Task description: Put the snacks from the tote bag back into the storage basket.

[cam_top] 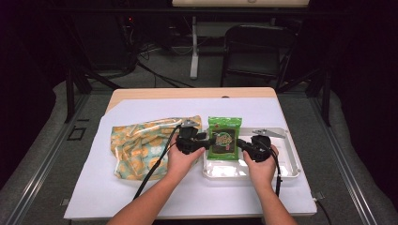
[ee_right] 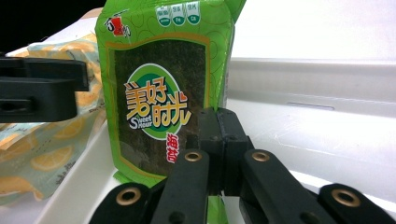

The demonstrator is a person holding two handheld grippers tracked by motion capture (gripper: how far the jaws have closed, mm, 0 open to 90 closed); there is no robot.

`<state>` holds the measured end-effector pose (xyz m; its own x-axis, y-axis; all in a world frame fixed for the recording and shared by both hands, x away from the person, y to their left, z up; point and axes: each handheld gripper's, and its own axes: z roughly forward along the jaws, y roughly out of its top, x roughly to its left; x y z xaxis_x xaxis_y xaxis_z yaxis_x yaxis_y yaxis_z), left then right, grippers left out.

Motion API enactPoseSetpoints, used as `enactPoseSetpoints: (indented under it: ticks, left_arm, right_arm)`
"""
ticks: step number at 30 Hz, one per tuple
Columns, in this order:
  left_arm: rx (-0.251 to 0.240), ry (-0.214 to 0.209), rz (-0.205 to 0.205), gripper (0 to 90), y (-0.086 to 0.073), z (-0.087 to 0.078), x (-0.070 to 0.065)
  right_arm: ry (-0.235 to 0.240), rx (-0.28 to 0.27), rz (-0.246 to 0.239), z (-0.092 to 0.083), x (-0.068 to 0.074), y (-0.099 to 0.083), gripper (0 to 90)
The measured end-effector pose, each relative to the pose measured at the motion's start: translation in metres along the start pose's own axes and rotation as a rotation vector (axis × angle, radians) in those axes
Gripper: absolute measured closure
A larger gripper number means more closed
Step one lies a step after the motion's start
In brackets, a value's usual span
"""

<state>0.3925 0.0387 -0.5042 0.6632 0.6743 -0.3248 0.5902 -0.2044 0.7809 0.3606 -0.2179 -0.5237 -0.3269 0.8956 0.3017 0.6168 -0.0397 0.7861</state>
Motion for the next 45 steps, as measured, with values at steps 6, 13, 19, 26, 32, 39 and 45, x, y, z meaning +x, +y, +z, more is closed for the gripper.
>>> enactPoseSetpoints:
  ticks: [6,13,19,26,32,39,45]
  left_arm:
    - [-0.018,-0.002,0.003,47.8,0.0,-0.011,0.001]
    - [-0.046,-0.005,0.01,47.9,-0.001,-0.028,0.002]
    - [-0.077,-0.009,-0.009,47.8,-0.005,-0.045,0.009]
    - [-0.097,0.015,-0.016,47.8,-0.012,-0.063,0.019]
    - [-0.114,0.034,-0.017,47.9,-0.018,-0.077,0.026]
    - [-0.133,0.047,-0.017,47.8,-0.021,-0.091,0.032]
    - [-0.136,0.046,-0.019,47.8,-0.024,-0.095,0.033]
  right_arm:
    - [0.007,-0.004,0.024,0.004,-0.001,0.001,90.0]
    - [0.011,0.0,0.052,0.006,-0.005,0.002,90.0]
    - [0.022,0.012,0.108,0.011,-0.011,0.004,90.0]
    - [0.014,0.027,0.131,0.019,-0.014,0.007,90.0]
    - [0.01,0.045,0.161,0.023,-0.017,0.007,90.0]
    - [0.004,0.06,0.204,0.025,-0.02,0.007,90.0]
    - [-0.016,0.05,0.198,0.024,-0.019,0.007,86.6]
